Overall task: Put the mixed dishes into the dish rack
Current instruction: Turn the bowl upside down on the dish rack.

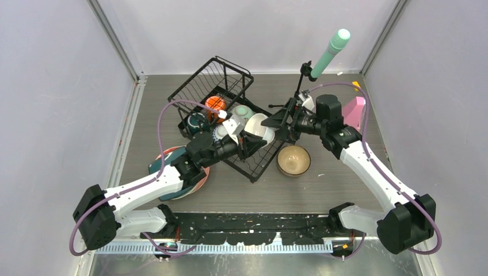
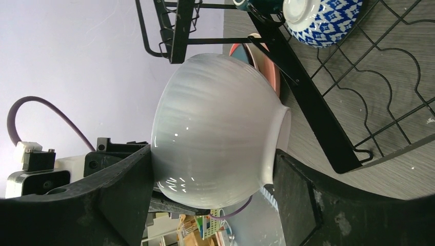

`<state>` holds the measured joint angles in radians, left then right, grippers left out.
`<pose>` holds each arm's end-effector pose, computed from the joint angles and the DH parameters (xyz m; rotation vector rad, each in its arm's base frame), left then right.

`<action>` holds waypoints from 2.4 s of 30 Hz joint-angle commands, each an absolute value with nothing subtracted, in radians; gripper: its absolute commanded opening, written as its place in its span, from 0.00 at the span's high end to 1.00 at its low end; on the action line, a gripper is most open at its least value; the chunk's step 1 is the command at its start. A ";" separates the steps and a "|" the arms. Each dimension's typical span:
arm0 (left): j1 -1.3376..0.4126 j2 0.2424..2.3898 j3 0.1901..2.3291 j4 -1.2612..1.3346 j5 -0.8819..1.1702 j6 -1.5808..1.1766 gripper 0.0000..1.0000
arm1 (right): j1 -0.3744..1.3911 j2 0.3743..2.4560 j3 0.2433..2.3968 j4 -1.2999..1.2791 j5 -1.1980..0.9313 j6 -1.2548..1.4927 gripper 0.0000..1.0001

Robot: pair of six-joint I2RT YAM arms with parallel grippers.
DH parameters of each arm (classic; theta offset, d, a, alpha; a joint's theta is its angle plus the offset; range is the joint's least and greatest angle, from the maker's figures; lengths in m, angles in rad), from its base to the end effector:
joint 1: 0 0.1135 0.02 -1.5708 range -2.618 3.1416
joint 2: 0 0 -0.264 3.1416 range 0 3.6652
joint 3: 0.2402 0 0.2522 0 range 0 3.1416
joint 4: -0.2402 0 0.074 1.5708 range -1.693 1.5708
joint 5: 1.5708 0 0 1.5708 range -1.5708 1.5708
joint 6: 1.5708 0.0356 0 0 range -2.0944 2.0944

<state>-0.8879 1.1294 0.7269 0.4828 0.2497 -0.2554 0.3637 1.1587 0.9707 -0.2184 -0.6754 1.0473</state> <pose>0.1599 -0.2105 0.3201 0.6961 1.4357 -1.0938 0.2347 0.1132 0.3283 0.2565 2.2277 1.5167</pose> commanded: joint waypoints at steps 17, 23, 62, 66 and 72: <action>-0.888 1.149 0.674 0.574 0.154 -0.269 0.78 | 0.380 1.214 0.980 -0.211 -0.555 1.004 0.59; -0.888 1.138 0.669 0.545 0.144 -0.278 0.61 | 0.390 1.238 0.996 -0.252 -0.504 0.959 0.59; -0.888 0.796 0.719 0.033 -0.143 -0.260 0.06 | 0.678 1.602 1.486 -0.760 0.298 0.476 0.63; -0.888 0.764 0.710 0.015 -0.172 -0.259 0.05 | 0.697 1.663 1.552 -0.804 0.351 0.450 0.63; -0.888 0.723 0.707 -0.016 -0.180 -0.248 0.05 | 0.734 1.794 1.679 -0.913 0.492 0.404 0.64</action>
